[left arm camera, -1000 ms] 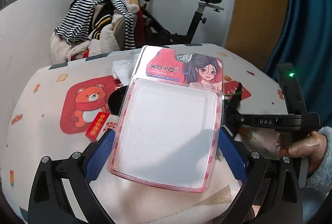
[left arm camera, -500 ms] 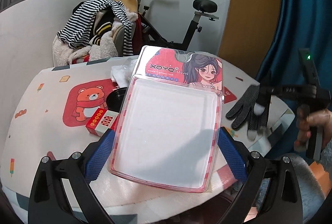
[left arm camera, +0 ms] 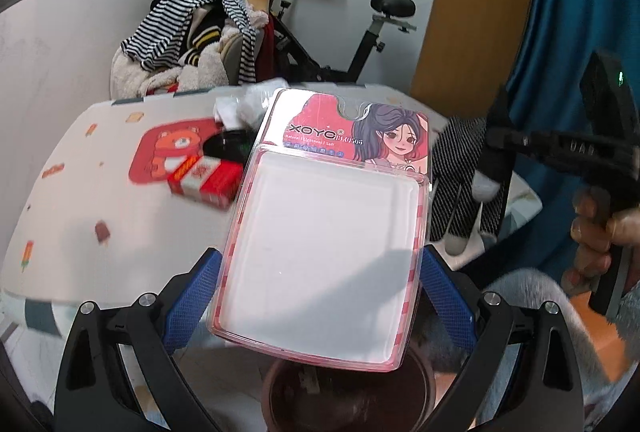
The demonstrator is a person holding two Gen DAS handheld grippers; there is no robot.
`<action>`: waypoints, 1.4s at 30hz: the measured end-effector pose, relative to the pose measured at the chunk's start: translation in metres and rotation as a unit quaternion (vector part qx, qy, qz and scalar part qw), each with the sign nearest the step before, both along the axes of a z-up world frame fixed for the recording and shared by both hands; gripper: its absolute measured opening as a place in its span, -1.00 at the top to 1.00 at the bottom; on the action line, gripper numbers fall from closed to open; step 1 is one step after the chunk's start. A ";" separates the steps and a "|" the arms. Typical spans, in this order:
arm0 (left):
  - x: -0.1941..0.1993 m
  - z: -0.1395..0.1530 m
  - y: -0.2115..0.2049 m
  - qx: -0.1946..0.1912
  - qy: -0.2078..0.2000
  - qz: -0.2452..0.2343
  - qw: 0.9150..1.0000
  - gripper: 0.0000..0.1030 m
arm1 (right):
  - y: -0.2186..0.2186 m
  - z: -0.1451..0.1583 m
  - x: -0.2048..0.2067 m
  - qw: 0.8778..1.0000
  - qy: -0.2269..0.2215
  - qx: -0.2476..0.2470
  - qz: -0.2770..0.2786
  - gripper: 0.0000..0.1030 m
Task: Collect trash
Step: 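Carry the package and glove over the brown bin and release both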
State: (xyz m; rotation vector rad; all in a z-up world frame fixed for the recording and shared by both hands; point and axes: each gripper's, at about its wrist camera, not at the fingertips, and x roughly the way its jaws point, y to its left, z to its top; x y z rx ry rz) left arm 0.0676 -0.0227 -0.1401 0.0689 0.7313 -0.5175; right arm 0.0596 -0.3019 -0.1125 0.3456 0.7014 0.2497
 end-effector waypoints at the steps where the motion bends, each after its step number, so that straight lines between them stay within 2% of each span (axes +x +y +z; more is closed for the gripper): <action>1: -0.008 -0.004 0.001 0.004 0.004 -0.001 1.000 -0.84 | 0.004 0.001 -0.004 1.000 -0.001 0.000 0.007 0.83; 10: -0.056 -0.053 0.001 0.027 0.059 -0.019 0.998 -0.84 | 0.025 -0.010 -0.036 0.999 0.013 0.002 0.039 0.83; 18: -0.063 -0.097 -0.010 0.045 0.116 -0.038 0.991 -0.85 | 0.032 -0.022 -0.045 0.998 0.028 0.001 0.050 0.83; 23: -0.060 -0.116 -0.017 0.053 0.131 -0.054 0.988 -0.85 | 0.033 -0.030 -0.045 0.998 0.040 0.003 0.052 0.83; 34: -0.052 -0.125 -0.011 0.044 0.147 -0.036 0.988 -0.88 | 0.035 -0.043 -0.045 0.997 0.055 0.006 0.055 0.83; 42: -0.051 -0.113 -0.001 0.022 0.123 -0.012 0.992 -0.88 | 0.039 -0.047 -0.046 0.996 0.061 0.010 0.064 0.83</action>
